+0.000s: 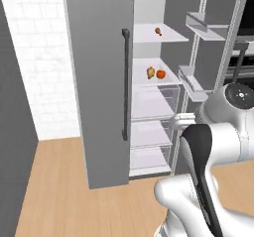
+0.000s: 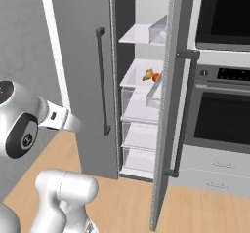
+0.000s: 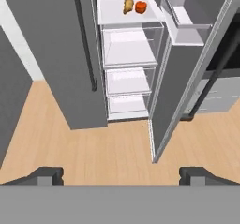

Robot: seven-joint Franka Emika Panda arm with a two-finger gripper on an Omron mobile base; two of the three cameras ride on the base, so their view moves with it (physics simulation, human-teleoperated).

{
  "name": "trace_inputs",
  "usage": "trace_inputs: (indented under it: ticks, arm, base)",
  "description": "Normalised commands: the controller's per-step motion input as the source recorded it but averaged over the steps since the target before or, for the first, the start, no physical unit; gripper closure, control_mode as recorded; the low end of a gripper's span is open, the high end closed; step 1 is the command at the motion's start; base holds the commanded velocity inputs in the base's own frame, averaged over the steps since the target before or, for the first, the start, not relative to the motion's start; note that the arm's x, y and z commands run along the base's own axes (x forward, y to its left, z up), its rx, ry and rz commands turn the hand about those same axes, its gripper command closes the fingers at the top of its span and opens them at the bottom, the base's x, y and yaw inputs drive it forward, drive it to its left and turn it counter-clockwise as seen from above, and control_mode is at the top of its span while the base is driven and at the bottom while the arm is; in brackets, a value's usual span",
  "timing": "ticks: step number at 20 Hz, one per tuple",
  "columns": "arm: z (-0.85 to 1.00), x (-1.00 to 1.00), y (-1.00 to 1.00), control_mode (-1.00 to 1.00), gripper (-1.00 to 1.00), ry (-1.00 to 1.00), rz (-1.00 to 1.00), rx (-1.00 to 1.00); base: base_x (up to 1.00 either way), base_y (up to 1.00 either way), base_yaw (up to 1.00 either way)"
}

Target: Place one squash and one chicken drumstick in each tupperware on the nearby counter, to pack two identical lunches.

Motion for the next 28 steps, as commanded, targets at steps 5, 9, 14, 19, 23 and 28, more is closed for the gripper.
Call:
trace_inputs:
  ticks: [5, 9, 14, 19, 23, 28]
  arm:
    - [0.00, 0.00, 0.00, 1.00, -1.00, 0.00, 0.00, 0.00]
    - [0.00, 0.00, 0.00, 1.00, -1.00, 0.00, 0.00, 0.00]
    - [0.00, 0.00, 0.00, 1.00, -1.00, 0.00, 0.00, 0.00]
    - [0.00, 0.00, 0.00, 1.00, -1.00, 0.00, 0.00, 0.00]
    - [0.00, 0.00, 0.00, 1.00, -1.00, 0.00, 0.00, 0.00]
    - [0.00, 0.00, 0.00, 1.00, -1.00, 0.00, 0.00, 0.00]
  base:
    - [0.97, -0.04, -0.15]
    - [0.96, -0.08, -0.12]
    - [0.73, -0.21, -0.08]
    - [0.45, -0.32, -0.02]
    - [0.33, -0.25, 0.00]
    - [0.23, -0.32, 0.00]
